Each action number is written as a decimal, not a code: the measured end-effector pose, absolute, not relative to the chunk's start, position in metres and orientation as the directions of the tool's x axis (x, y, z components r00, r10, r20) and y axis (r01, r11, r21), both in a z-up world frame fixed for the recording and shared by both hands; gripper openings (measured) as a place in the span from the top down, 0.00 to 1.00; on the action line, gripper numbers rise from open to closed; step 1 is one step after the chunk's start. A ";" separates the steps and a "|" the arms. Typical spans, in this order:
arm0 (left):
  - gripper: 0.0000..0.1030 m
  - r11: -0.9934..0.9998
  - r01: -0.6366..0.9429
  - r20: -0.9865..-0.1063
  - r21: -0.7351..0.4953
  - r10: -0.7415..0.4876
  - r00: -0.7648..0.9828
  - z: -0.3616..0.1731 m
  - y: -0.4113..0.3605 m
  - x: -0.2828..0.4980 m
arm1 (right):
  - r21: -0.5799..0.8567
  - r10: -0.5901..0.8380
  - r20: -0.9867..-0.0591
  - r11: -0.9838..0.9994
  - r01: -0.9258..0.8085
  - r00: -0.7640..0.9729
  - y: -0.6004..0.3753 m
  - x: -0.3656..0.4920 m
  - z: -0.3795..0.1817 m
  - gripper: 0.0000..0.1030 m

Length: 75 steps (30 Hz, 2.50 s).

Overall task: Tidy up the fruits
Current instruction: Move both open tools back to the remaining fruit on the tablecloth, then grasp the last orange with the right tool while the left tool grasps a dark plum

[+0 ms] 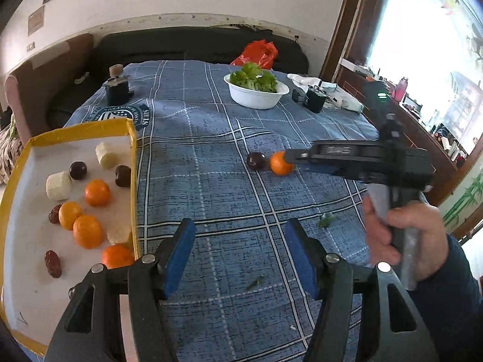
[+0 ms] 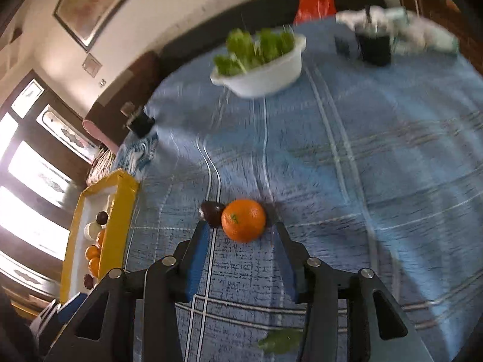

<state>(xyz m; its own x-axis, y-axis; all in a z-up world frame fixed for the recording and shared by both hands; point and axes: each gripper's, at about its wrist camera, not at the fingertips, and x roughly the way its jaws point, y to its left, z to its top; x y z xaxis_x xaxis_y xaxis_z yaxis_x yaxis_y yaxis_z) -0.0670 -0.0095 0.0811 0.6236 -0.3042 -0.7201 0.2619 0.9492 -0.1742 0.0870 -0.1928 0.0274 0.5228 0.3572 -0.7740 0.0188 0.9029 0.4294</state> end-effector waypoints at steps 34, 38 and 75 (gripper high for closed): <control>0.40 0.939 0.258 -0.586 -0.226 -0.343 0.735 0.192 0.039 -0.065 | 0.224 0.220 -0.440 0.966 -0.131 0.870 -0.173 0.044 0.343 0.62; 0.39 0.929 0.290 -0.560 -0.229 -0.370 0.741 0.213 0.026 -0.059 | 0.234 0.203 -0.408 0.966 -0.114 0.890 -0.190 0.028 0.352 0.61; 0.75 0.966 0.236 -0.800 -0.106 -0.224 0.557 0.033 -0.084 0.048 | 0.369 0.316 -0.635 0.926 -0.083 0.705 -0.227 0.037 0.071 0.61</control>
<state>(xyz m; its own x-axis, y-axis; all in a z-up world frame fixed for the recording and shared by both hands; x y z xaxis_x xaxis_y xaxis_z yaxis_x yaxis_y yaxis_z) 0.0483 -0.0841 0.0333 0.5567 -0.2239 -0.8000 0.2360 0.9659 -0.1061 0.0370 -0.2267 0.0709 0.7050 0.3161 -0.6348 -0.0828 0.9257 0.3690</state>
